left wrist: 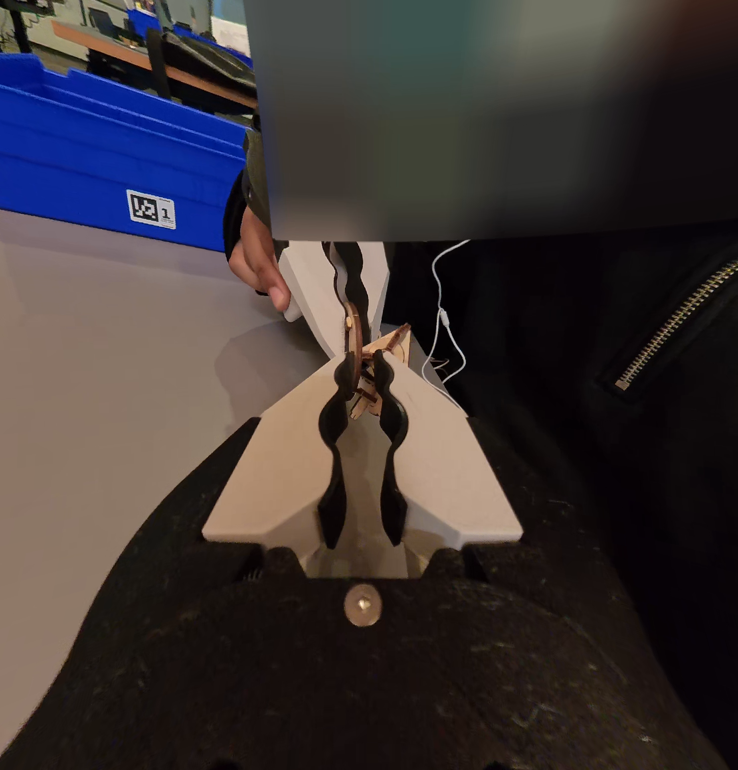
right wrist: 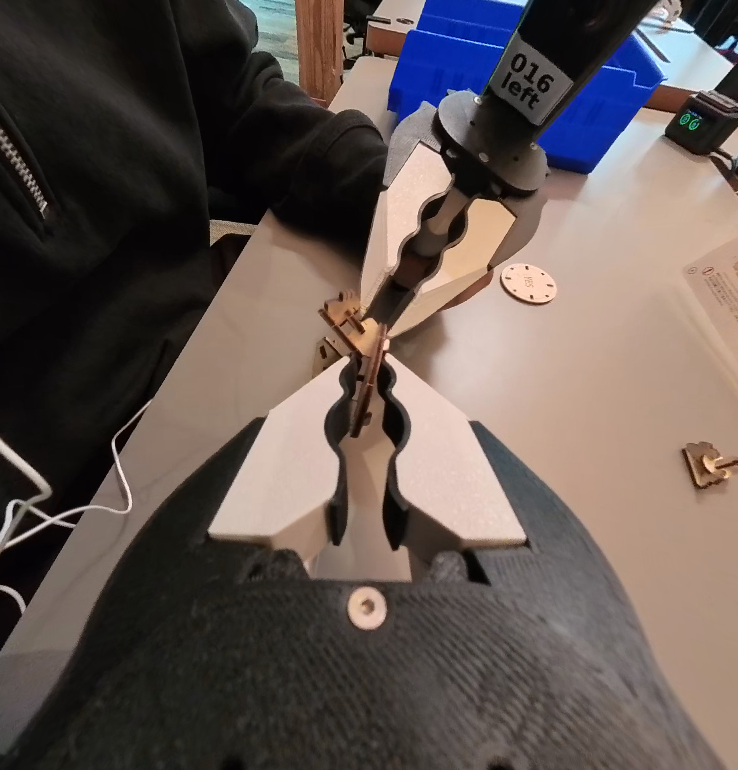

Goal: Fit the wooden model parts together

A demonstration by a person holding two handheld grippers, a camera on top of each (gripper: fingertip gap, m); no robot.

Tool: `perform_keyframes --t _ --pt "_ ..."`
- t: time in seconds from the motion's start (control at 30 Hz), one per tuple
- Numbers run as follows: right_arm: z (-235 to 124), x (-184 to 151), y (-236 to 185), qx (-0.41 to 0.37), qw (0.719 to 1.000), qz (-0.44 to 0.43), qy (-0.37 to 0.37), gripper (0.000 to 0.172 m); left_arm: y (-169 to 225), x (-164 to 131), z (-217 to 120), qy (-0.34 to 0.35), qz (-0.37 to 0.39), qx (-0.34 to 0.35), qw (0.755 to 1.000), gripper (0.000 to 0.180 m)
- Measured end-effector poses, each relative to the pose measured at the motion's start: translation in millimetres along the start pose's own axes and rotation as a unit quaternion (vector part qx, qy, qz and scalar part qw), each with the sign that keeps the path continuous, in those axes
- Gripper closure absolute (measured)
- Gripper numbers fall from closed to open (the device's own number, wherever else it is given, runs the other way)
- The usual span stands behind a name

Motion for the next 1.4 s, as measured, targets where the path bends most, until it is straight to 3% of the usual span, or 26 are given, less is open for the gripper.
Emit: perform_keyframes --t 0.37,0.67,0.87,1.0,1.13,1.23,1.4 --pt "4 -4 2 -0.002 1.0 0.005 0.01 0.162 -4 -3 -4 -0.001 -0.016 -0.007 1.0 0.174" --pt "-15 -2 17 -0.021 0.995 0.053 0.077 0.142 -9 2 -12 0.015 -0.024 0.012 1.0 0.174" --pt "-42 -7 46 -0.129 0.975 0.113 0.139 0.144 -18 4 -18 0.034 -0.044 0.046 0.997 0.174" --pt "-50 -13 57 -0.161 0.96 0.151 0.173 0.141 -35 -1 -23 0.032 -0.095 0.094 0.991 0.174" --pt "-43 -23 61 -0.174 0.962 0.164 0.13 0.138 -55 -13 -29 0.018 -0.203 0.132 0.97 0.174" --pt "-32 -29 61 -0.176 0.966 0.161 0.094 0.139 -70 -24 -38 0.016 -0.303 0.16 0.94 0.174" --pt "-20 -38 61 -0.159 0.969 0.178 0.071 0.14 -73 -30 -44 -0.004 -0.316 0.191 0.929 0.173"
Point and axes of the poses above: each gripper's, where its closed fingertips meet, z out along the fingers, x out of its top, y = z × x across the jaws, the point moved 8 cm from there along -z, back along the fingers, and after that the axes turned 3 degrees about y, right-handed, at the moved point
